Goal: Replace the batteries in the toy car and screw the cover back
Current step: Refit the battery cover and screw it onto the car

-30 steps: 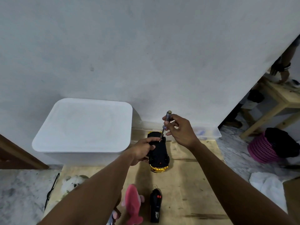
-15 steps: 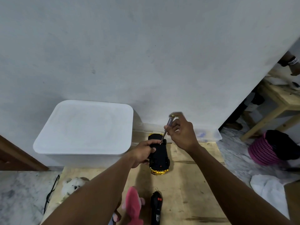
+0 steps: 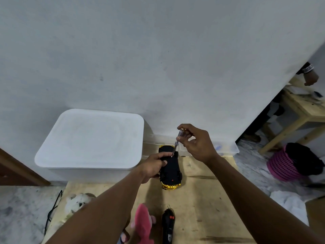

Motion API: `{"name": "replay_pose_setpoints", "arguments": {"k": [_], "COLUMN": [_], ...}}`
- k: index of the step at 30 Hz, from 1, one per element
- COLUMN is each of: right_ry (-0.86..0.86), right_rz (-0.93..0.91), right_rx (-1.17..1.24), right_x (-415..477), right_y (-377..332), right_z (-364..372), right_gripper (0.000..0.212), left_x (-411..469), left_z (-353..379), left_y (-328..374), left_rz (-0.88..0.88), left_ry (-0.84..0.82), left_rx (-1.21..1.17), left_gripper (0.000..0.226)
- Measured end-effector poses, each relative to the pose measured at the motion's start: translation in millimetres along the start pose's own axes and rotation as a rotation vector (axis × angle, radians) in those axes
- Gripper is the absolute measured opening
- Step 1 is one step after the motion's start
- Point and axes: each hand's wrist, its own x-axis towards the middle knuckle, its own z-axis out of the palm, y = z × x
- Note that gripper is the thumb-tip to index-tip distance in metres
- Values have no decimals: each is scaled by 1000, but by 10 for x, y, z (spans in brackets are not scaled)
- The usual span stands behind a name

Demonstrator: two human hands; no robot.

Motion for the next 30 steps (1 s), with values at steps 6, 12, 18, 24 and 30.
{"name": "replay_pose_setpoints", "arguments": {"k": [6, 12, 18, 24, 30], "right_ry": [83, 62, 146, 167, 145], "right_rz": [18, 34, 23, 54, 26], "right_rx": [61, 92, 59, 123, 110], "right_x": [8, -47, -72, -99, -111], "right_y": [-89, -36, -26, -63, -136], "right_z": [117, 111, 149, 158, 172], "right_gripper": [49, 45, 43, 42, 44], "left_x": [9, 5, -3, -36, -76], "left_z": [60, 25, 11, -4, 43], "left_y": [28, 12, 15, 26, 61], "left_rz": [24, 27, 24, 25, 25], "left_ry": [-22, -11, 4, 5, -4], "left_rx": [-1, -34, -67, -77, -69], "left_gripper": [45, 46, 46, 46, 46]}}
